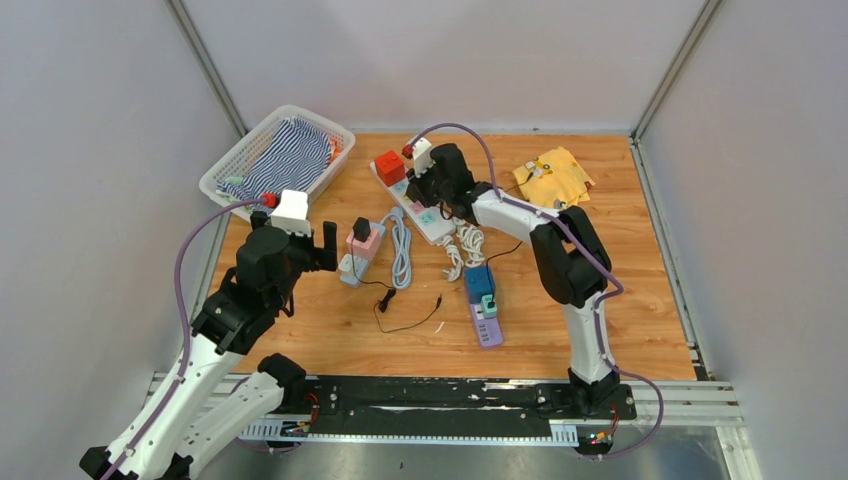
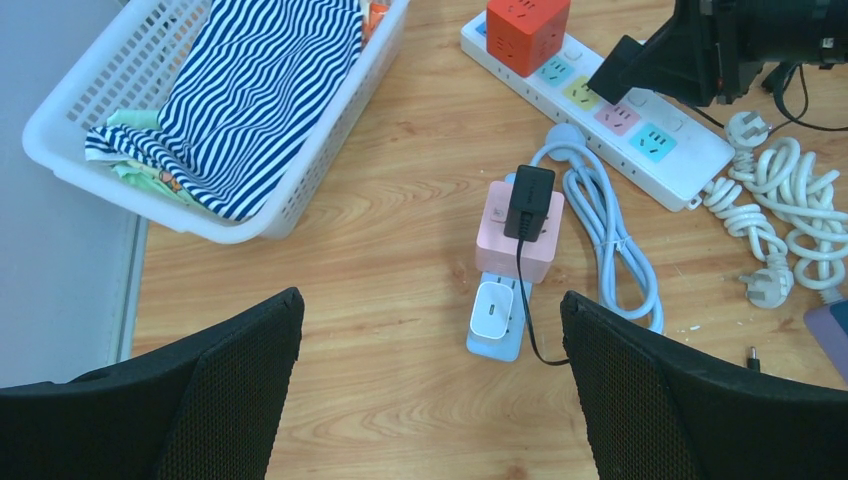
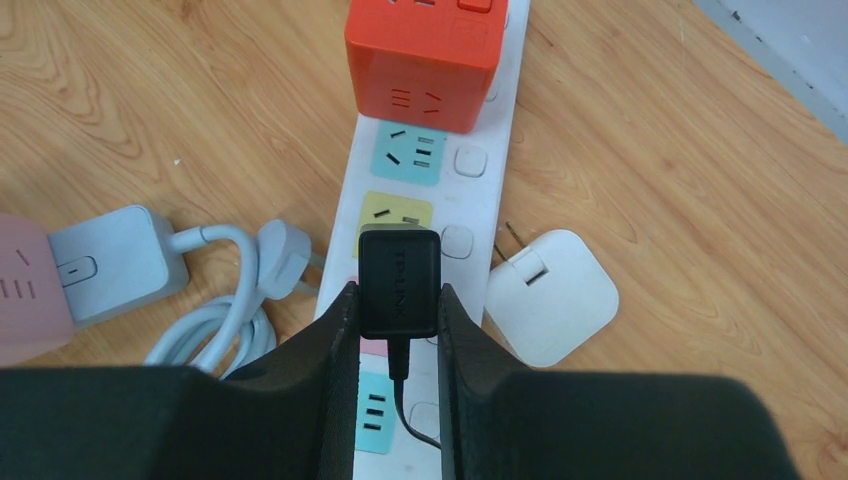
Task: Insert the plug
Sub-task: Insert the plug into the socket.
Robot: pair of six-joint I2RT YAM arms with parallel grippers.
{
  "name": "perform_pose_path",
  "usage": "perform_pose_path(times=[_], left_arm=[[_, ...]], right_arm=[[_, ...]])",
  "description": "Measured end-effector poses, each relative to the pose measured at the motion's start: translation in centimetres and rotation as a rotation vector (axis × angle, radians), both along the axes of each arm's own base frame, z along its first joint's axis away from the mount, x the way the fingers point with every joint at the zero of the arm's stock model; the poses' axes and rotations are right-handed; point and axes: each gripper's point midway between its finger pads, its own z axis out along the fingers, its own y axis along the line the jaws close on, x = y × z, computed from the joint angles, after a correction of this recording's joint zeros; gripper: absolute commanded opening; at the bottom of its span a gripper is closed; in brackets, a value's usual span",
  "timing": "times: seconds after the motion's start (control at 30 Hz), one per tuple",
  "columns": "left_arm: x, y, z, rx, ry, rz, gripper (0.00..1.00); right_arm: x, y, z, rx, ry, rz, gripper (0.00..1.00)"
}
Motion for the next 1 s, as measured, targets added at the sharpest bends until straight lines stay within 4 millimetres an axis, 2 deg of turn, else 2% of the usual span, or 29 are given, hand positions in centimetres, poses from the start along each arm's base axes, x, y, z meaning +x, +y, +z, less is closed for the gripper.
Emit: perform_pose_path(times=[0.13,0.37,0.6,1.0], left_arm=[[0.0,0.0,0.0,0.001,0.001,0.000,1.00],[0.0,0.0,0.0,0.001,0.001,0.000,1.00],[0.0,0.0,0.0,0.001,0.001,0.000,1.00],[0.0,0.1,0.0,0.002,0.000,0.005,1.00]], right_arm=[[0.0,0.6,-0.4,-0.013,0.001,-0.009,0.00],[1.3,0.9,-0.7,-0.029,-0.004,-0.037,0.00],[1.6,0.7,-0.7,-0.056,0.004,-0.059,0.00],[1.9,1.7,-0.7,-0.151,0.036,-0.092,0.00]])
